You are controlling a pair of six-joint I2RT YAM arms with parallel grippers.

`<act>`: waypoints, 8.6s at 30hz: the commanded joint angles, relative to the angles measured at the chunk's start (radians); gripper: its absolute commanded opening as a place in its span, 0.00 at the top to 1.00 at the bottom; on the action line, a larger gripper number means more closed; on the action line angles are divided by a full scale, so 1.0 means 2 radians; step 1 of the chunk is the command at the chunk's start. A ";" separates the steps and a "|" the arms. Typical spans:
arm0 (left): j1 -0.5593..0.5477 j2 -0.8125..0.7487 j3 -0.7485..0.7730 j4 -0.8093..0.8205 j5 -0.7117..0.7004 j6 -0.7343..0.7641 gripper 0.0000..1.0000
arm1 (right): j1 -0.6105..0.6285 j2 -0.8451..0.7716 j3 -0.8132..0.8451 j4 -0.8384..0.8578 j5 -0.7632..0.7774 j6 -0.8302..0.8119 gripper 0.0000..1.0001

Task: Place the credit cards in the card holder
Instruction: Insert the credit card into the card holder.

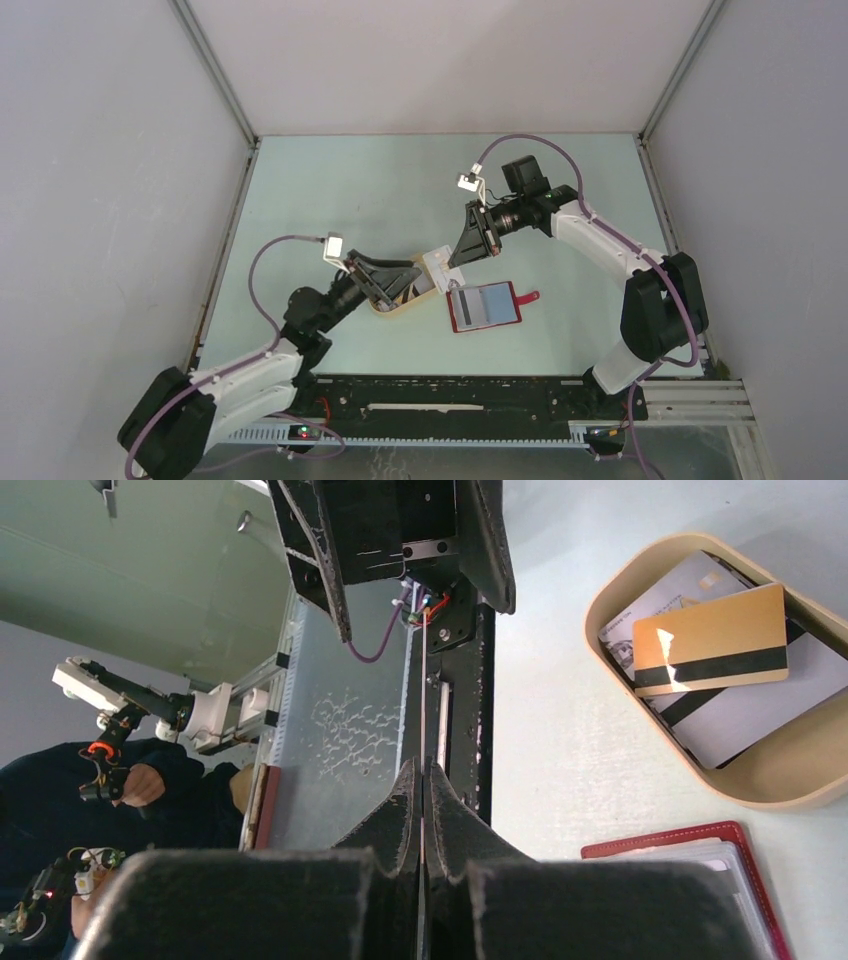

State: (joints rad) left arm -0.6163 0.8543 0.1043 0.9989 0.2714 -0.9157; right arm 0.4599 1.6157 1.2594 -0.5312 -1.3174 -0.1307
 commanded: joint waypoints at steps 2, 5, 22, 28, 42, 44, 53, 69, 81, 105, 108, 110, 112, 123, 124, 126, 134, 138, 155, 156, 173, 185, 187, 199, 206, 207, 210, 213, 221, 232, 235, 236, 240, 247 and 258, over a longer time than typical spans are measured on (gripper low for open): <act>-0.013 0.064 0.053 0.087 -0.021 -0.018 0.32 | 0.000 -0.006 0.002 0.014 -0.024 0.006 1.00; -0.021 0.093 0.065 0.108 -0.020 -0.024 0.37 | 0.000 -0.004 0.002 0.015 -0.025 0.007 1.00; -0.043 0.183 0.081 0.191 -0.005 -0.053 1.00 | -0.001 -0.008 0.003 0.015 -0.011 0.008 0.99; -0.042 0.174 0.073 0.165 0.002 -0.033 1.00 | -0.007 -0.016 0.048 -0.116 0.050 -0.106 0.48; -0.043 0.160 0.044 0.117 0.032 0.011 1.00 | -0.042 -0.127 0.025 -0.171 0.215 -0.213 0.40; -0.044 0.162 0.039 0.114 0.022 0.011 1.00 | -0.049 -0.147 0.005 -0.160 0.220 -0.219 0.40; -0.096 0.219 0.034 0.147 -0.088 -0.002 1.00 | -0.098 -0.150 -0.057 -0.176 0.177 -0.215 0.58; -0.172 0.334 0.050 0.201 -0.245 -0.026 1.00 | -0.103 -0.101 -0.088 -0.158 0.310 -0.225 0.66; -0.199 0.388 0.073 0.199 -0.296 -0.044 1.00 | -0.103 -0.068 -0.084 -0.161 0.327 -0.221 0.65; -0.219 0.443 0.141 0.106 -0.327 -0.053 1.00 | -0.096 0.001 -0.073 -0.171 0.359 -0.208 0.66; -0.219 0.455 0.152 0.100 -0.322 -0.054 1.00 | -0.092 0.004 -0.073 -0.171 0.363 -0.208 0.66; -0.219 0.463 0.158 0.096 -0.321 -0.057 1.00 | -0.091 0.006 -0.073 -0.171 0.363 -0.207 0.66; -0.219 0.471 0.162 0.096 -0.319 -0.059 1.00 | -0.090 0.007 -0.072 -0.172 0.364 -0.207 0.66; -0.219 0.478 0.166 0.090 -0.318 -0.069 1.00 | -0.087 0.012 -0.071 -0.173 0.369 -0.205 0.67; -0.220 0.478 0.165 0.090 -0.318 -0.071 1.00 | -0.087 0.013 -0.071 -0.173 0.369 -0.206 0.67; -0.220 0.478 0.163 0.091 -0.319 -0.074 1.00 | -0.087 0.013 -0.071 -0.173 0.370 -0.205 0.67; -0.220 0.481 0.158 0.093 -0.324 -0.083 1.00 | -0.087 0.014 -0.071 -0.173 0.371 -0.205 0.67; -0.222 0.485 0.161 0.093 -0.323 -0.087 1.00 | -0.086 0.014 -0.071 -0.173 0.371 -0.205 0.67; -0.229 0.481 0.170 0.050 -0.325 -0.101 1.00 | -0.086 0.014 -0.071 -0.174 0.370 -0.206 0.67; -0.230 0.480 0.171 0.046 -0.326 -0.101 1.00 | -0.086 0.014 -0.071 -0.174 0.370 -0.206 0.67; -0.230 0.474 0.171 0.048 -0.321 -0.109 1.00 | -0.085 0.014 -0.071 -0.175 0.369 -0.208 0.67; -0.230 0.428 0.140 0.054 -0.332 -0.106 1.00 | -0.082 0.015 -0.071 -0.176 0.370 -0.208 0.67; -0.230 0.431 0.141 0.054 -0.332 -0.107 1.00 | -0.082 0.016 -0.069 -0.178 0.370 -0.208 0.68; -0.230 0.437 0.154 0.017 -0.340 -0.103 1.00 | -0.081 0.017 -0.070 -0.178 0.371 -0.208 0.68; -0.230 0.449 0.162 0.012 -0.332 -0.109 1.00 | -0.081 0.015 -0.069 -0.178 0.371 -0.208 0.68; -0.230 0.449 0.162 0.009 -0.331 -0.110 1.00 | -0.081 0.015 -0.069 -0.178 0.371 -0.208 0.68; -0.230 0.452 0.165 0.006 -0.327 -0.115 1.00 | -0.081 0.015 -0.070 -0.178 0.371 -0.208 0.68; -0.230 0.462 0.170 0.004 -0.320 -0.123 1.00 | -0.081 0.014 -0.070 -0.178 0.370 -0.208 0.68; -0.230 0.478 0.184 -0.008 -0.311 -0.136 1.00 | -0.081 0.015 -0.070 -0.179 0.370 -0.208 0.69; -0.230 0.474 0.191 -0.037 -0.307 -0.137 1.00 | -0.081 0.015 -0.070 -0.179 0.370 -0.209 0.69; -0.230 0.472 0.194 -0.044 -0.306 -0.137 1.00 | -0.081 0.014 -0.069 -0.179 0.369 -0.208 0.69; -0.230 0.473 0.196 -0.048 -0.303 -0.137 1.00 | -0.081 0.014 -0.069 -0.179 0.369 -0.208 0.69; -0.230 0.471 0.212 -0.086 -0.295 -0.139 1.00 | -0.081 0.013 -0.070 -0.179 0.369 -0.209 0.69; -0.230 0.474 0.237 -0.139 -0.292 -0.134 1.00 | -0.081 0.012 -0.069 -0.180 0.367 -0.210 0.69; -0.230 0.454 0.233 -0.167 -0.300 -0.134 1.00 | -0.080 0.014 -0.069 -0.180 0.367 -0.210 0.69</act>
State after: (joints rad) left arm -1.0714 1.7985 0.5758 0.7521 -0.3119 -1.1984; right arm 0.2909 1.6444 1.0863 -0.8822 -0.5766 -0.5480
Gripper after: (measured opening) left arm 0.008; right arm 0.316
